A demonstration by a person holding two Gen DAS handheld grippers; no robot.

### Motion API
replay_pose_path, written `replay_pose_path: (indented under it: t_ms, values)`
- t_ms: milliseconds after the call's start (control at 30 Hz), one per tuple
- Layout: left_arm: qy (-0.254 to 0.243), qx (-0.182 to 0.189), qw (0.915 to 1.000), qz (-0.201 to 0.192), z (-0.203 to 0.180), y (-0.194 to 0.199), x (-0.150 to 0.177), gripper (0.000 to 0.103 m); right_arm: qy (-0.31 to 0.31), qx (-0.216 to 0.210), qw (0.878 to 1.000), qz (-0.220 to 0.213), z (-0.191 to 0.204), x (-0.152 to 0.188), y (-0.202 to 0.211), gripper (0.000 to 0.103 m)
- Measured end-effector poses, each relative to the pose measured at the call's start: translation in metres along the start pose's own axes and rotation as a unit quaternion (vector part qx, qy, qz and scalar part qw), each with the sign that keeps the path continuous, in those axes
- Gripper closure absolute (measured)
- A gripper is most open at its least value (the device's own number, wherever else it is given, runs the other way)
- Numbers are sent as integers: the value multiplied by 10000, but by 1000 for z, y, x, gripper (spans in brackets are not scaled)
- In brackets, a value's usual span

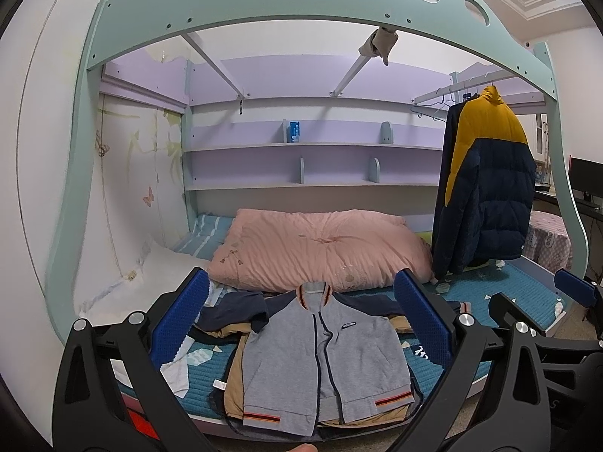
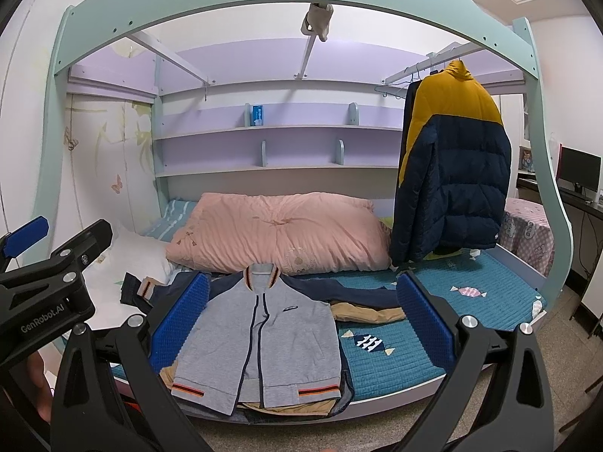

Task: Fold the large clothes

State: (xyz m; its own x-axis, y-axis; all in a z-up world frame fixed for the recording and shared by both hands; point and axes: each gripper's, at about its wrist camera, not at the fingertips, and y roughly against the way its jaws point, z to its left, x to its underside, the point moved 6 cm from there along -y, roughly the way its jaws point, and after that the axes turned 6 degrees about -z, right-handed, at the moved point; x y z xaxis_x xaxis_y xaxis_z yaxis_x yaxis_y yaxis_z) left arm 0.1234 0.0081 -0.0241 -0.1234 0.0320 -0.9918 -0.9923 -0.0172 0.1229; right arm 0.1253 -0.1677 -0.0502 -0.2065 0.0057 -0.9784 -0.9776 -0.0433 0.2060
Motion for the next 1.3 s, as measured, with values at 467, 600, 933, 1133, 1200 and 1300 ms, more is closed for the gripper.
replay_pose_path:
  t_ms: [467,600,933,1133,1200,1300]
  values:
    - [-65,118,9999,-82,-6,20,-1,5,-3,-13,10000,19,1,-6,7,7]
    - [14,89,9999,88,0,-1,5,5,26,45,9999,133,2,-3,-10,7]
    - [-50,45,9972,740,4,-106,56,5,-55,38,9973,737,-4,36,-109,7]
    - [4,89,9940,1090,4,-185,100,5,-300,-95,9912,1287,-5,81,-198,7]
    - [3,73,9925,1218,3,-206,111,5,-333,-135,9892,1419,-3,93,-219,7]
    - [12,18,9905,1375,8,-237,128,5,-316,-134,9872,1559,2,106,-248,7]
